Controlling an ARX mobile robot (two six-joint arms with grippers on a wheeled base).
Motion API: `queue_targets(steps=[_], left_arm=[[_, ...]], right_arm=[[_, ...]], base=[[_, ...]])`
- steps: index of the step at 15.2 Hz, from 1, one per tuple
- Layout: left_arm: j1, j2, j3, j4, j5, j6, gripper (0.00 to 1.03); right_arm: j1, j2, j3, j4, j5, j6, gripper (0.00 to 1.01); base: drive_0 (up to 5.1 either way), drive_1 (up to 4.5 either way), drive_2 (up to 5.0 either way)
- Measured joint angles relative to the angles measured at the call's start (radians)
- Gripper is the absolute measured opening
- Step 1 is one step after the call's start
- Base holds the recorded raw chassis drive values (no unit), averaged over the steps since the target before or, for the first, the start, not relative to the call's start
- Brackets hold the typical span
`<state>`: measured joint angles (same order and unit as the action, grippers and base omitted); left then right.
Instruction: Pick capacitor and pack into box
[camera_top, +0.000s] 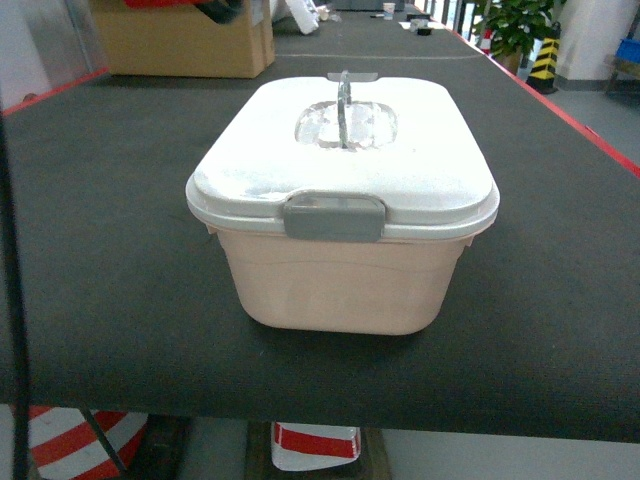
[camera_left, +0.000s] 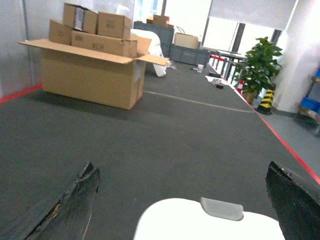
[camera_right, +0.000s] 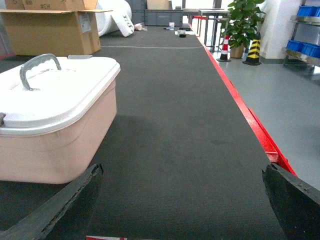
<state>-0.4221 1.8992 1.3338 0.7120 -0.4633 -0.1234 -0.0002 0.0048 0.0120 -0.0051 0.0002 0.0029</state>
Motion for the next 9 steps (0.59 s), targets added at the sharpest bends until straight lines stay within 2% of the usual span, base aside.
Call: queue_targets(steps=[2,4,5,9], left_arm=[[0.065,-0.093,-0.093,-0.005,0.013,0.023,0.98],[0.119,-0.151,-0.171,-0.050,0.066,0.048,0.98],[0.137,-0.162,-0.196,-0.053,0.070,0.053,0.98],[0.135,-0.164,-0.197,-0.069,0.090,0.071,0.97]], right_arm=[[0.000,0.000,0.000,0.000,0.000,0.000,0.98],[0.000,0.000,0.000,0.000,0.000,0.000,0.98],[0.000,0.000,0.000,0.000,0.000,0.000,0.98],[0.000,0.000,0.000,0.000,0.000,0.000,0.98]], base=[[0.0,0.00,0.0],[0.0,0.00,0.0],[0.0,0.00,0.0],[0.0,0.00,0.0]])
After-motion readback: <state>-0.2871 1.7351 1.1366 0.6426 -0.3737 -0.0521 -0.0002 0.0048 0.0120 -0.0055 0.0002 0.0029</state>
